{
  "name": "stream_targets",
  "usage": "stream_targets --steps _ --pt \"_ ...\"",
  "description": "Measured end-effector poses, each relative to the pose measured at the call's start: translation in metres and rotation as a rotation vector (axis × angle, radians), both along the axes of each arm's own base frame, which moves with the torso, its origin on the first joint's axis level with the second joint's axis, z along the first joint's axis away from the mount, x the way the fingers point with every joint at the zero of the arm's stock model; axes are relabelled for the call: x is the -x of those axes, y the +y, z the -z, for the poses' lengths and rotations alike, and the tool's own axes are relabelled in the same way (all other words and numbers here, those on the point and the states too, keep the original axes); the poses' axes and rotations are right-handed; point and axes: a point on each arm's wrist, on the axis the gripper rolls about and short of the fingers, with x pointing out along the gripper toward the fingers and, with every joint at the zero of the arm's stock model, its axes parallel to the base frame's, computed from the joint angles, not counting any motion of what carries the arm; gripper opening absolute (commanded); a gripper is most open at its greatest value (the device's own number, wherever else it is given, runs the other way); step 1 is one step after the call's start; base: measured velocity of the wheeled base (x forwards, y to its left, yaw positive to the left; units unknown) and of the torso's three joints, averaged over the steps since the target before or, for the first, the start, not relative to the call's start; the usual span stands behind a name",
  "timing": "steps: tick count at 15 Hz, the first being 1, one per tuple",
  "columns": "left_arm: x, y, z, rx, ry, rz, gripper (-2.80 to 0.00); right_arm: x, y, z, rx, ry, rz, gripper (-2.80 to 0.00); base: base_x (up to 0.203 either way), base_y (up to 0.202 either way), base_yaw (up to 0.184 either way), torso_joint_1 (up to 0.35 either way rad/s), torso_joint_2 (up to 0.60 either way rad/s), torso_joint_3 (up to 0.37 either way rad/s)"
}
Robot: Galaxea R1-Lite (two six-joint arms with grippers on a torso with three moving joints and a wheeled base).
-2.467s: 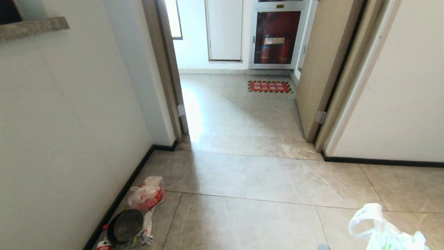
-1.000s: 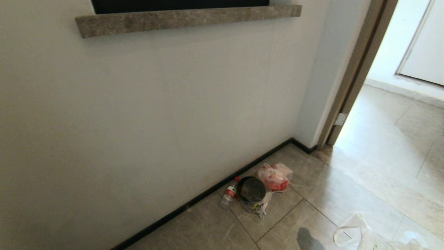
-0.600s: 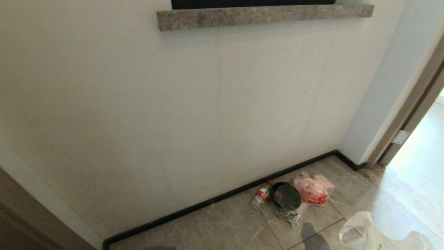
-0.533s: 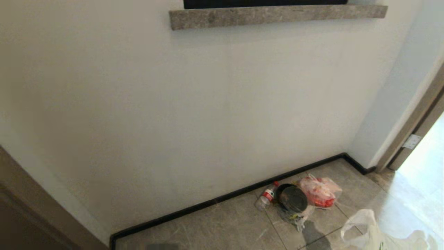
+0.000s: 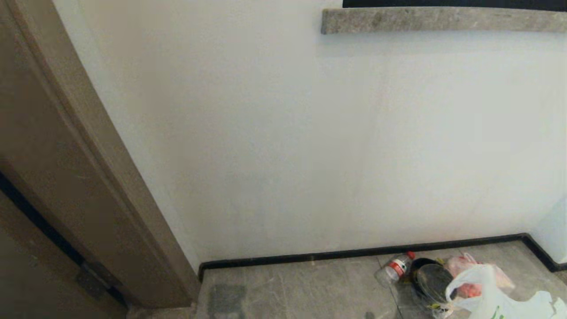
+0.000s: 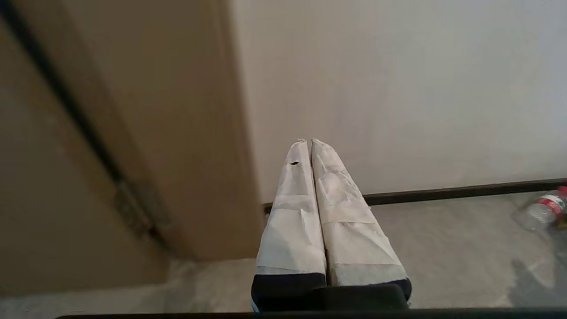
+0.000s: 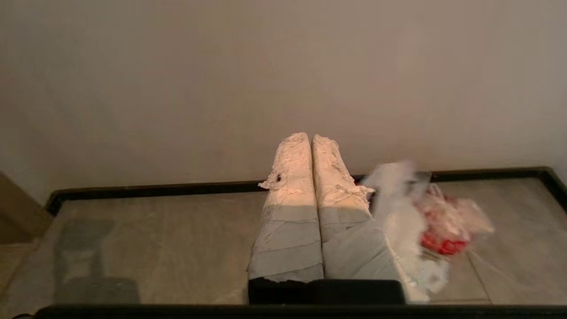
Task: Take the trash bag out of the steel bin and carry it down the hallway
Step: Put the trash bag at the door
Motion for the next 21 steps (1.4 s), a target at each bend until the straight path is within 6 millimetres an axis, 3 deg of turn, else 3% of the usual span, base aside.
stream_targets --steps 21 --pt "0.0 0.0 -0.0001 0.001 -0.001 0.0 -2.8 0.0 0.0 0.0001 0.007 0.001 -0.003 -2.8 0.0 0.0 0.0 0.003 0.0 -0.181"
